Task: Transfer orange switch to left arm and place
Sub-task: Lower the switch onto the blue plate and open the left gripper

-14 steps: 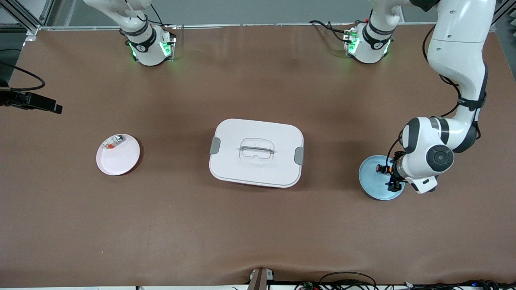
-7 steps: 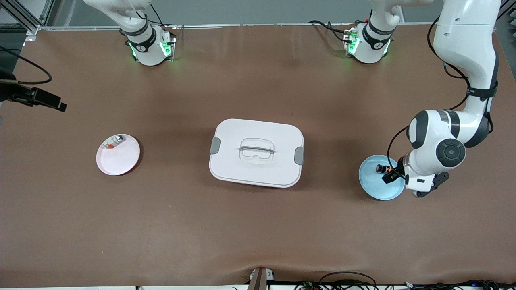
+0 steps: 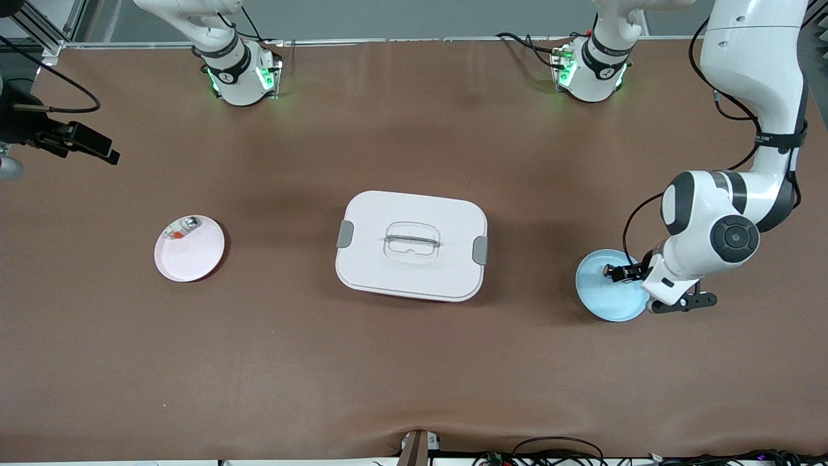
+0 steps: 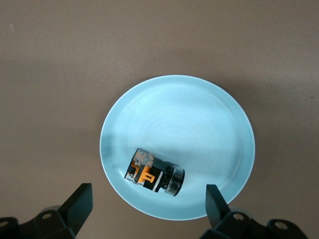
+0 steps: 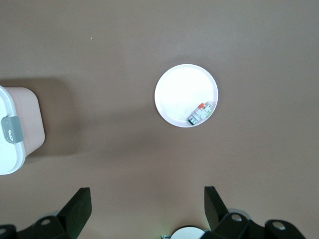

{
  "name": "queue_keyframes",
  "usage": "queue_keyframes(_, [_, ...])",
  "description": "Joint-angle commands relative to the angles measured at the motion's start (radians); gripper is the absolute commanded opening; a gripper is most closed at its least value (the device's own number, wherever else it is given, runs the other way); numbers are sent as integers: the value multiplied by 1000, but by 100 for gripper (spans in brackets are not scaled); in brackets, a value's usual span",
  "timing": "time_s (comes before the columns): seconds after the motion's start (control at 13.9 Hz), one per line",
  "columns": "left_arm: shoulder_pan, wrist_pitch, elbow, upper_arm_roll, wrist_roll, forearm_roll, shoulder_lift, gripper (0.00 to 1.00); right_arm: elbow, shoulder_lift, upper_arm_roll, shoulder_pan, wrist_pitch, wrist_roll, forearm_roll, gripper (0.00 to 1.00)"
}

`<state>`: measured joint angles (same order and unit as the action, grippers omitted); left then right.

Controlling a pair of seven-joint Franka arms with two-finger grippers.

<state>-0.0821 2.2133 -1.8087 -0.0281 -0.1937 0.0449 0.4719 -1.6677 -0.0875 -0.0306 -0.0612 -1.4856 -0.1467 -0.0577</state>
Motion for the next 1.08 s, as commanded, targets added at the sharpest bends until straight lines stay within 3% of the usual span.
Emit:
queue_keyframes(0.0, [5,-4,-17,4,39,-25,-36,100,-64,-54,0,4,-25,-16,9,100])
queue_keyframes(0.58, [16,-26,-12,2,69,-23,-159,100,-61,-64,8,-3,21,-65,15,100])
queue_keyframes(1.01, [19,-199,-11,2,96,-23,-314,100,-60,-69,3,4,10,-70,9,100])
